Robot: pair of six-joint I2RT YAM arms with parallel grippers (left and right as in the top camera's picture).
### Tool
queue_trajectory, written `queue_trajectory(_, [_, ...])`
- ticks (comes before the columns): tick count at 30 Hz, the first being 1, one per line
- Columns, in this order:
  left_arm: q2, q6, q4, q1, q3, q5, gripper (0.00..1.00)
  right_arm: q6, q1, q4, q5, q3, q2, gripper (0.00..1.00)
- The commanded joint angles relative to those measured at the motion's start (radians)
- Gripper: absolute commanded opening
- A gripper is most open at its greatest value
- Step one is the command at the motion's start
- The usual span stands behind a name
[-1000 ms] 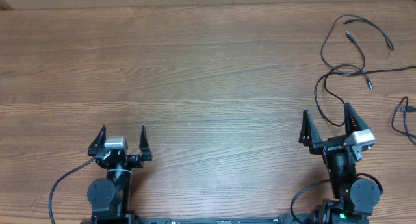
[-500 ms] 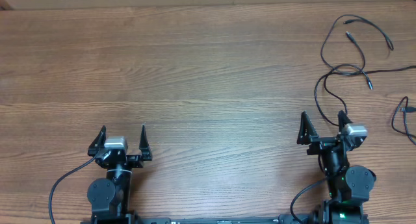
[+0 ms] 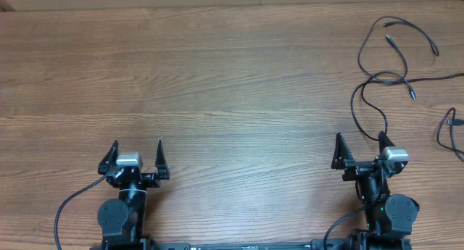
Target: Untangle cables
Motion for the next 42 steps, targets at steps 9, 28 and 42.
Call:
queue_trajectory(9, [-0.011, 0.019, -0.003, 0.005, -0.004, -0.011, 1.00, -0.100, 0.023, 0.004, -0.002, -0.011, -0.011, 1.00])
queue_trajectory(28, [-0.011, 0.019, -0.003, 0.005, -0.004, -0.011, 1.00, -0.118, 0.030, 0.001, 0.000, -0.011, -0.012, 1.00])
queue_trajectory(42, [-0.011, 0.019, -0.003, 0.005, -0.004, -0.011, 1.00, -0.117, 0.030, 0.002, 0.007, -0.011, -0.012, 1.00])
